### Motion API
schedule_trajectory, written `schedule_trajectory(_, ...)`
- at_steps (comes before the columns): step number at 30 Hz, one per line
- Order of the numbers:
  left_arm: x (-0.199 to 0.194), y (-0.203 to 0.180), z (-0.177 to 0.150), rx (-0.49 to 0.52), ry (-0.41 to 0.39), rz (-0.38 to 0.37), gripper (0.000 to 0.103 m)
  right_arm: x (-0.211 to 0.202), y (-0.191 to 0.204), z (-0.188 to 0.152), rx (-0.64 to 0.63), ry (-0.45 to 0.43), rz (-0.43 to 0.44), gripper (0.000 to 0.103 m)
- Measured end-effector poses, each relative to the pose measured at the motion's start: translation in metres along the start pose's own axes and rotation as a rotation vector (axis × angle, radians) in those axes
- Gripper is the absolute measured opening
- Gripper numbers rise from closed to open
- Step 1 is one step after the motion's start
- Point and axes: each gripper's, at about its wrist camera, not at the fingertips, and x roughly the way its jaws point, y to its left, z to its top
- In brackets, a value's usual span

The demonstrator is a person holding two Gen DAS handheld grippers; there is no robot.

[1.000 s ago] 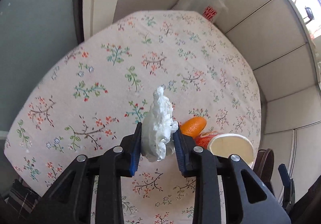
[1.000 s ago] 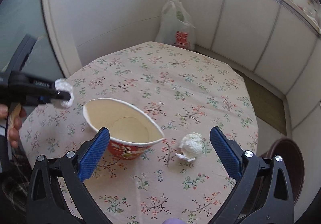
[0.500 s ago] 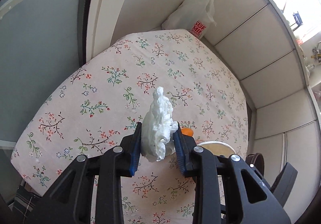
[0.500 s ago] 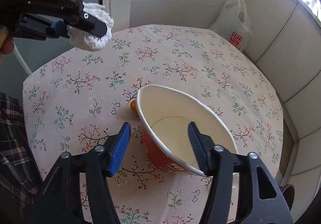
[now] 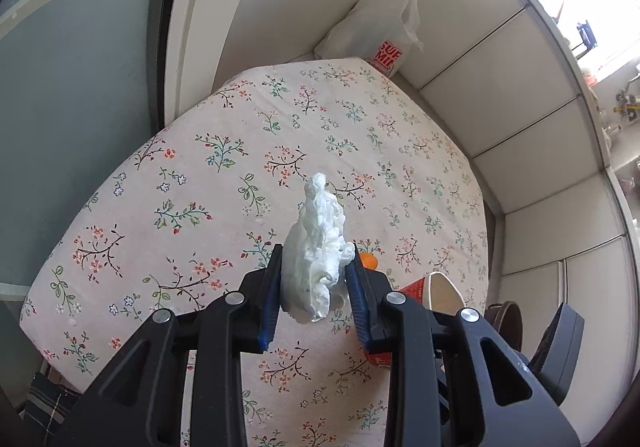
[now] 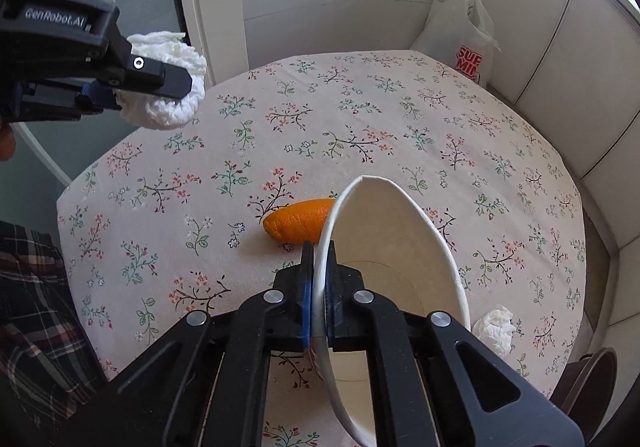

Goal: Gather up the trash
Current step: 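Grasp the rim of the red-and-white paper cup with the right tool while the left tool holds the tissue, then carry the cup and tissue over the brown bin and open both tools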

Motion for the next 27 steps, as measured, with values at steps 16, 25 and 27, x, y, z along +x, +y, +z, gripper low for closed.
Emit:
schedule_trajectory(16, 0.005, -0.016, -0.009, 0.023, 0.007, -0.013, 0.03, -0.099, -0.078, -0.001, 0.248, -0.32, -0.158, 0.004)
schedule_trajectory(25, 0.017, -0.028, -0.013, 0.045, 0.02, -0.001, 0.03, -0.169, -0.145, -0.035, 0.467, -0.5, -0.328, 0.004)
schedule_trajectory(27, 0.02, -0.031, -0.014, 0.052, 0.022, 0.002, 0.03, -0.182, -0.162, -0.047, 0.531, -0.528, -0.371, 0.004)
